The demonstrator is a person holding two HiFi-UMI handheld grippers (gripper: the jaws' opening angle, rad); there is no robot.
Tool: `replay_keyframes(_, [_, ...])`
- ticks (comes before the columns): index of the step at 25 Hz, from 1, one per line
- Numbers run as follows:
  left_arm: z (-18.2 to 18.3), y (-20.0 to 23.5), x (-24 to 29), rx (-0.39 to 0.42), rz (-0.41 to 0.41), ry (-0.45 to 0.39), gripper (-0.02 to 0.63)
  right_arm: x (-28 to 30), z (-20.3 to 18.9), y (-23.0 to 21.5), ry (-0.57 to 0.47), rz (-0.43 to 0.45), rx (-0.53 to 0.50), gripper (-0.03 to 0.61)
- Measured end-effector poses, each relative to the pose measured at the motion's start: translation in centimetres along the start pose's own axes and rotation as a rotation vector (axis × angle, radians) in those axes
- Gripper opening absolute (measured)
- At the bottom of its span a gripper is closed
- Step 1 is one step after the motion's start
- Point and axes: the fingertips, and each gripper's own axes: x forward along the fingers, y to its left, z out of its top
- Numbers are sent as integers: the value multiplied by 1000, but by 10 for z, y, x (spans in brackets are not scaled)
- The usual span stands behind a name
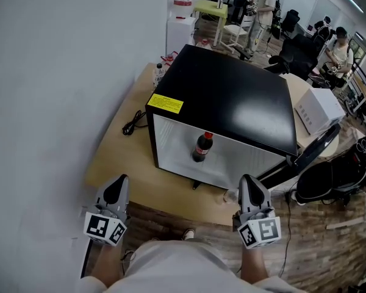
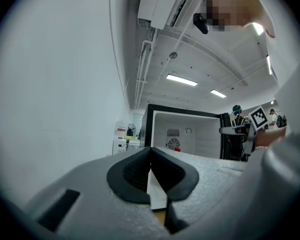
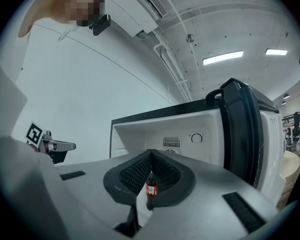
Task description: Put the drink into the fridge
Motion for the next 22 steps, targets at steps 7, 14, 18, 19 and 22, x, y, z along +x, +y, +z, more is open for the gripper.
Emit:
replay_keyframes(7, [-3, -2, 2, -4, 0, -1, 15, -2, -4, -3, 0, -13, -16, -2])
replay_keyframes(14, [-5, -7, 4, -5, -3, 2, 15, -1, -4, -3, -3, -2, -14, 0])
replay_keyframes(18, [-4, -8, 2, -3, -3, 1, 15, -2, -6, -4, -3, -3, 0, -2])
replay_keyframes(19, [-4, -8, 2, -3, -2, 1, 15, -2, -6, -4, -2, -3, 3, -2])
replay_keyframes(22, [-4, -8, 0, -3, 1, 3, 15, -3, -7, -4, 0, -2, 4, -2])
